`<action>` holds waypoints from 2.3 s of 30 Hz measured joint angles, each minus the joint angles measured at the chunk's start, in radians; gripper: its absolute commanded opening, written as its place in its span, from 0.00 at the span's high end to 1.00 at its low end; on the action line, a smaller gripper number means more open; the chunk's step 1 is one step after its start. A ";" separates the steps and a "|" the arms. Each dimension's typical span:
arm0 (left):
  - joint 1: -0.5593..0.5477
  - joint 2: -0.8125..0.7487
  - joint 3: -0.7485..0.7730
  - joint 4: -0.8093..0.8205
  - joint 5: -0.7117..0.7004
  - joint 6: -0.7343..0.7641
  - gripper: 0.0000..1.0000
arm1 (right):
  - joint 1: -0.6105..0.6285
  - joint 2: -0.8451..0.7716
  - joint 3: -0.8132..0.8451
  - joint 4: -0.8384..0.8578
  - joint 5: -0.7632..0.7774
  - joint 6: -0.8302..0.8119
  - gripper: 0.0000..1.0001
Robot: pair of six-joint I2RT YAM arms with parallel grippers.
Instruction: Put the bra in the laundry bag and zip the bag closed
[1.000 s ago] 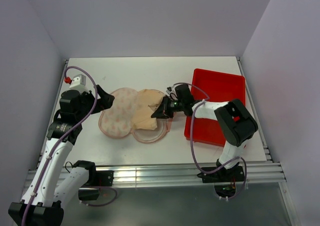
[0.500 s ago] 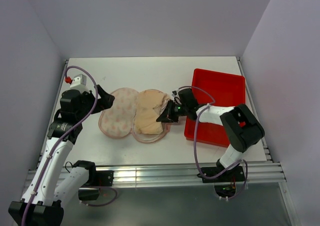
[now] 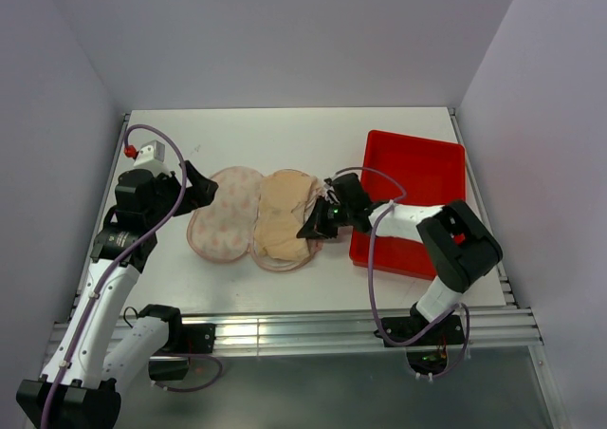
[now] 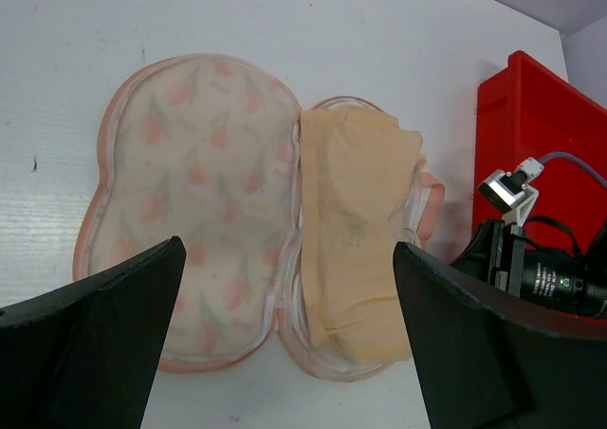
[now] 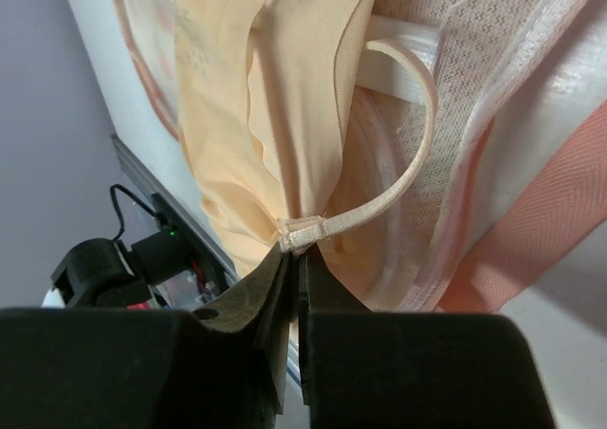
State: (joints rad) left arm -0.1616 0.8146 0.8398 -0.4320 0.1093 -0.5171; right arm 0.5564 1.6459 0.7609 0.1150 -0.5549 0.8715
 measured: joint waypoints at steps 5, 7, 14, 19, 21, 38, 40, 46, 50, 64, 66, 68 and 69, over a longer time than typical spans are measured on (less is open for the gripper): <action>0.000 0.002 0.000 0.000 0.000 0.000 0.01 | 0.020 0.000 0.000 -0.034 0.040 -0.008 0.83; 0.000 0.002 0.000 0.000 0.000 0.000 0.01 | 0.022 -0.001 0.000 -0.042 0.053 -0.010 0.70; 0.000 0.008 0.000 0.000 0.000 0.000 0.01 | 0.024 -0.081 0.000 -0.096 0.108 -0.028 0.46; 0.000 0.021 0.000 -0.009 -0.020 -0.013 0.01 | 0.024 -0.146 0.025 -0.160 0.154 -0.042 0.46; 0.000 0.027 0.000 -0.024 -0.052 -0.033 0.01 | 0.024 -0.174 0.040 -0.198 0.193 -0.050 0.47; 0.237 0.388 -0.135 0.059 -0.106 -0.267 0.15 | -0.039 -0.183 0.215 -0.364 0.449 -0.089 0.55; 0.241 0.435 -0.135 0.085 -0.106 -0.270 0.20 | -0.040 -0.172 0.215 -0.364 0.449 -0.089 0.56; 0.244 0.540 -0.109 0.101 -0.132 -0.268 0.25 | -0.040 -0.153 0.214 -0.360 0.452 -0.088 0.57; 0.245 0.613 -0.038 0.108 -0.163 -0.246 0.26 | -0.042 -0.134 0.213 -0.351 0.460 -0.084 0.57; 0.083 0.800 0.161 0.110 -0.303 -0.018 0.48 | -0.049 -0.118 0.185 -0.327 0.459 -0.073 0.58; 0.066 0.819 0.171 0.102 -0.322 0.011 0.55 | -0.052 -0.119 0.171 -0.326 0.459 -0.072 0.58; 0.065 0.841 0.176 0.091 -0.346 0.035 0.59 | -0.055 -0.121 0.159 -0.326 0.459 -0.070 0.58; 0.066 0.848 0.176 0.083 -0.356 0.040 0.60 | -0.057 -0.124 0.153 -0.321 0.458 -0.069 0.58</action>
State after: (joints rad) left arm -0.0952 1.6630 1.0157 -0.3489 -0.2466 -0.4767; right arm 0.4992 1.5223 0.9138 -0.2062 -0.0971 0.8024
